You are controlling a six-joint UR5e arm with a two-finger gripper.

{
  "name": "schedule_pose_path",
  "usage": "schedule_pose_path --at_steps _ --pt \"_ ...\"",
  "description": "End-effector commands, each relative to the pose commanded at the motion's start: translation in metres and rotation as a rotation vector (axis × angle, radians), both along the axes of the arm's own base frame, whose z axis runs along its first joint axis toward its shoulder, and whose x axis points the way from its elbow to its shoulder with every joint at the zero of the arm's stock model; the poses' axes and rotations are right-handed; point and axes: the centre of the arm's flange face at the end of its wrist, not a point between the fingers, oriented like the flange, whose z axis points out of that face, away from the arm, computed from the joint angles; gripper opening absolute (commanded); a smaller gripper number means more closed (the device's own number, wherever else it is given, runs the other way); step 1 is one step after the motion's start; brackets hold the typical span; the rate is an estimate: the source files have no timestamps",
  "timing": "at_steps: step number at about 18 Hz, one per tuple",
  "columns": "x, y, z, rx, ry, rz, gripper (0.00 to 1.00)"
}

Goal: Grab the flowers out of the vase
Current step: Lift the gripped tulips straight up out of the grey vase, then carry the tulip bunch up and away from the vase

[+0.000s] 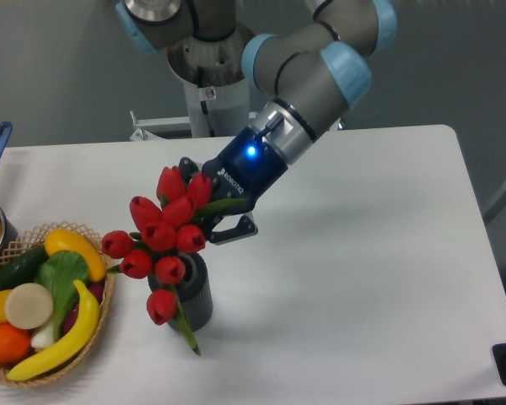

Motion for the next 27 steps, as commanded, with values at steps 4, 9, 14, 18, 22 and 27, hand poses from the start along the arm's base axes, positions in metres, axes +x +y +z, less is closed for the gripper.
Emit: schedule_pose_path --at_steps 4,9,14,18,22,27 --pt "0.000 -0.007 0.033 0.014 0.001 0.029 0.30" --pt "-0.012 -0.020 0.070 0.028 -0.010 0.082 0.30" --pt "-0.061 -0.061 0.081 0.037 -0.024 0.192 0.31" --pt "-0.127 -0.118 0.063 0.036 -0.036 0.316 0.31" --pt "-0.174 -0.164 0.041 0.035 0.000 0.392 0.31" --pt "-0.202 -0.189 0.024 0.026 -0.021 0.440 0.31"
